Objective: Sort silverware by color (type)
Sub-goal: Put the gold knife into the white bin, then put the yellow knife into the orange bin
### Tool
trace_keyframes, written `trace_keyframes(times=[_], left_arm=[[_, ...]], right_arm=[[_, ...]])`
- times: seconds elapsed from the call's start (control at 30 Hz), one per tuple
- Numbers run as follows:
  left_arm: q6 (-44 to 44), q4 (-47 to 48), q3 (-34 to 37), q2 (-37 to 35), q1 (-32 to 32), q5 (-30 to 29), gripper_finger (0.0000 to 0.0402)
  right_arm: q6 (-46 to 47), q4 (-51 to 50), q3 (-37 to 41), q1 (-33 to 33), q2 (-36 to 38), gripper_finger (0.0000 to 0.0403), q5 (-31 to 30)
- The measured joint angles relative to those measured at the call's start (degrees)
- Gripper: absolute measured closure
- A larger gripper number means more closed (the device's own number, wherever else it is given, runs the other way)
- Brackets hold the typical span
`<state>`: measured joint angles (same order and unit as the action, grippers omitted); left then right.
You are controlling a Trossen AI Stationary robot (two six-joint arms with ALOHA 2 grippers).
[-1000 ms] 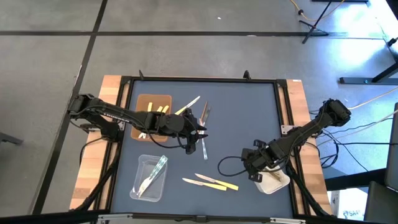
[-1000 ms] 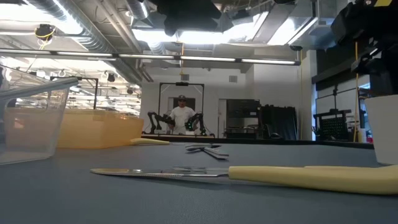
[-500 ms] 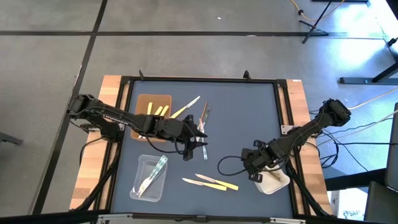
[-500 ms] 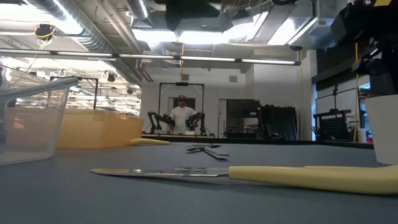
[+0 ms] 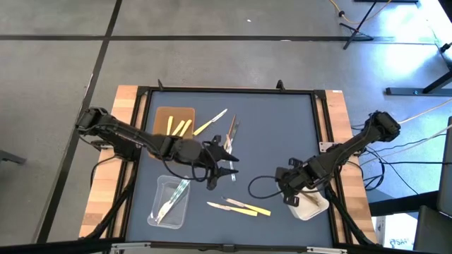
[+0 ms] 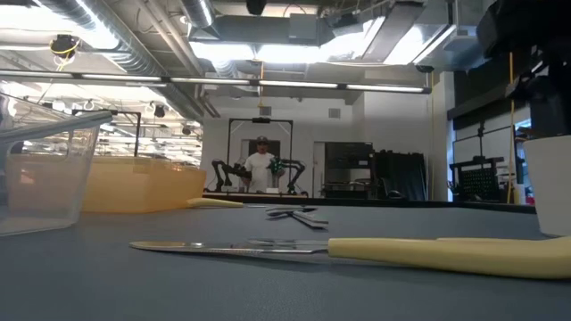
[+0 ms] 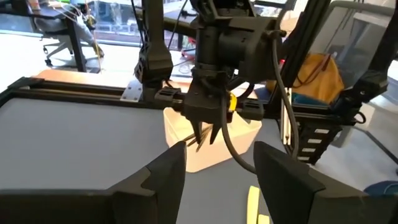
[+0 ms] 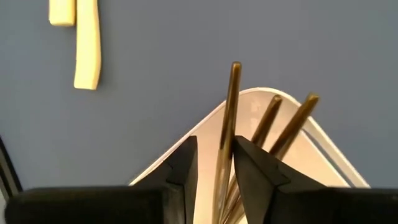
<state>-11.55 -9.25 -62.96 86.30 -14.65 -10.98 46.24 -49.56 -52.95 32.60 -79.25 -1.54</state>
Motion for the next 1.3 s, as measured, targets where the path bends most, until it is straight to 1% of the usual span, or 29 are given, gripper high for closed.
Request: trace_keyframes(times=[0.1,0.27,0.33,0.57,0.63,0.7,0.77,0.97,1.07,1.17,1.3], left_arm=[[0.0,-2.0,0.0,0.5,-1.1,-0.8,0.0219],[0.1,-6.0,-0.1,1.7,-2.9,-1.3,0.0219],[0.1,-5.8,0.0,2.1,-3.9,-2.0,0.0219],[0.1,-10.0,-0.5,5.3,-5.9,-3.8,0.0219],[0.1,-9.1,-1.5,6.9,-6.9,-4.6,0.0219],[0.6,-9.3,-4.5,9.3,-7.3,-4.6,0.0219],[2.2,-6.8,-8.2,11.5,-8.0,-4.7,0.0219],[2.9,6.9,-22.0,20.6,-8.9,-4.6,0.0219],[2.8,11.4,-27.6,24.6,-9.4,-4.6,0.0219],[2.7,15.2,-31.3,28.2,-10.1,-4.6,0.0219],[2.7,16.7,-32.4,31.7,-11.2,-4.6,0.0219]], right_arm=[[0.0,0.1,0.0,0.0,1.3,0.0311,-1.3],[0.0,0.1,-0.1,0.0,3.4,0.0311,-1.5],[0.0,0.1,-0.1,0.0,4.3,0.0311,-1.5],[-0.2,0.0,-0.1,0.0,6.9,0.0311,-1.5],[-0.2,0.0,-0.1,0.0,7.5,0.0311,-1.6],[-0.2,0.0,-0.1,0.0,8.4,0.0311,-2.2],[-0.2,0.1,-0.1,0.0,9.2,0.0311,-3.3],[-0.2,0.2,-0.1,0.0,11.5,0.0311,-6.9],[-0.2,0.3,-0.1,0.0,12.8,0.0311,-9.2],[-0.3,0.6,-0.1,0.0,14.3,0.0311,-12.5],[-0.2,0.9,-0.1,0.0,16.4,0.0311,-16.9]])
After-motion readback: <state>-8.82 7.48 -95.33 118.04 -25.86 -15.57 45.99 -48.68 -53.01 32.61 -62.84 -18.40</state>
